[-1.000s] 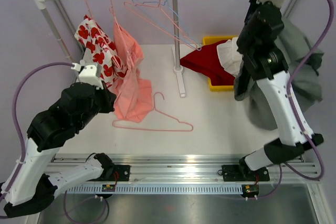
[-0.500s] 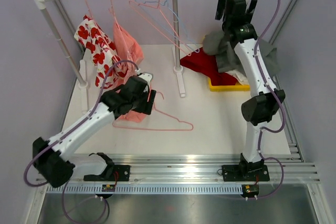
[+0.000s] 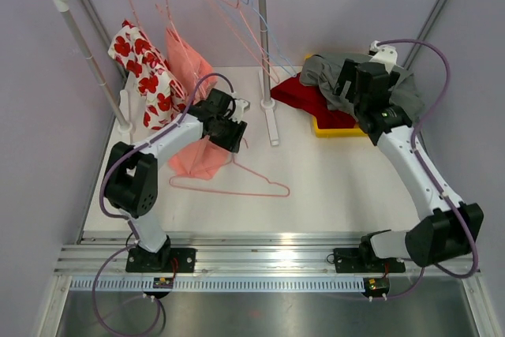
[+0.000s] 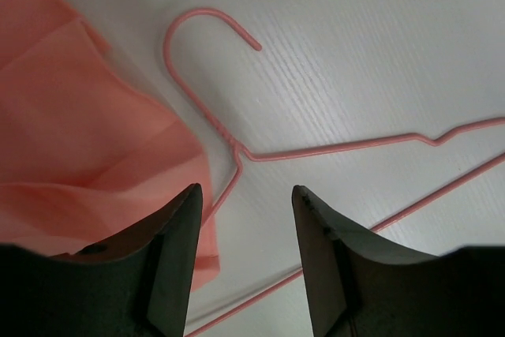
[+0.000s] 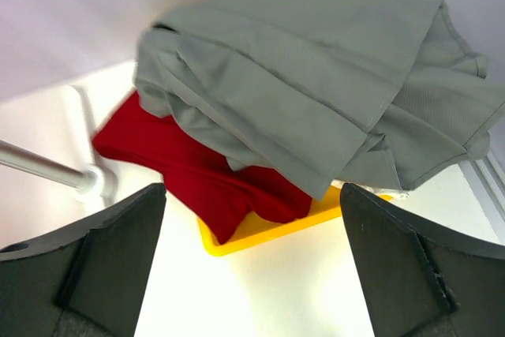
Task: Remove the skirt from the hanger
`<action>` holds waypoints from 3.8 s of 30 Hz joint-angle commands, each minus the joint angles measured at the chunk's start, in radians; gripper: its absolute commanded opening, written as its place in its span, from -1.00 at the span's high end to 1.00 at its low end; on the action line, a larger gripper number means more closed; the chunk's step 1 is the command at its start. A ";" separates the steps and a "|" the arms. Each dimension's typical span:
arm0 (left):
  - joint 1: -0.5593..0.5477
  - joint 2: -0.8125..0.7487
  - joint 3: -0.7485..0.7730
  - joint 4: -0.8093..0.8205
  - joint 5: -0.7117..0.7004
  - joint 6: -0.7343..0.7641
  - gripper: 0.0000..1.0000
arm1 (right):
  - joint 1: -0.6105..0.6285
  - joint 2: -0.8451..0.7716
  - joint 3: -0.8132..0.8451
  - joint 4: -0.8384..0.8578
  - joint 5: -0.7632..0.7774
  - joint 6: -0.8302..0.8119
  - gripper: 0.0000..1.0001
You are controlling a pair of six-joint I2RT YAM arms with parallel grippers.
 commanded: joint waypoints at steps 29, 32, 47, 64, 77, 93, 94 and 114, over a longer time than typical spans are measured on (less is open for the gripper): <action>-0.046 -0.055 -0.246 0.394 -0.128 -0.061 0.11 | 0.004 -0.266 -0.190 -0.023 -0.219 0.168 -0.96; -0.044 -0.080 -0.246 0.402 -0.167 -0.061 0.09 | 0.002 -0.273 -0.204 -0.018 -0.221 0.167 -0.96; -0.015 0.138 -0.125 0.313 0.017 -0.190 0.05 | 0.002 -0.334 -0.227 -0.031 -0.229 0.171 -0.95; -0.619 0.204 -0.117 0.261 -0.016 -0.605 0.06 | 0.002 -0.547 -0.210 -0.254 -0.176 0.187 -0.93; -0.731 -0.037 -0.013 -0.077 -0.437 -0.564 -0.03 | 0.002 -0.667 -0.173 -0.393 -0.181 0.222 -0.90; -0.949 0.009 -0.097 -0.036 -0.413 -0.871 0.03 | 0.002 -0.716 -0.193 -0.436 -0.175 0.207 -0.90; -0.964 0.014 -0.102 -0.005 -0.410 -0.883 0.03 | 0.002 -0.717 -0.196 -0.434 -0.173 0.207 -0.90; -0.986 0.202 -0.057 0.067 -0.507 -1.155 0.59 | 0.002 -0.734 -0.228 -0.437 -0.179 0.168 -0.90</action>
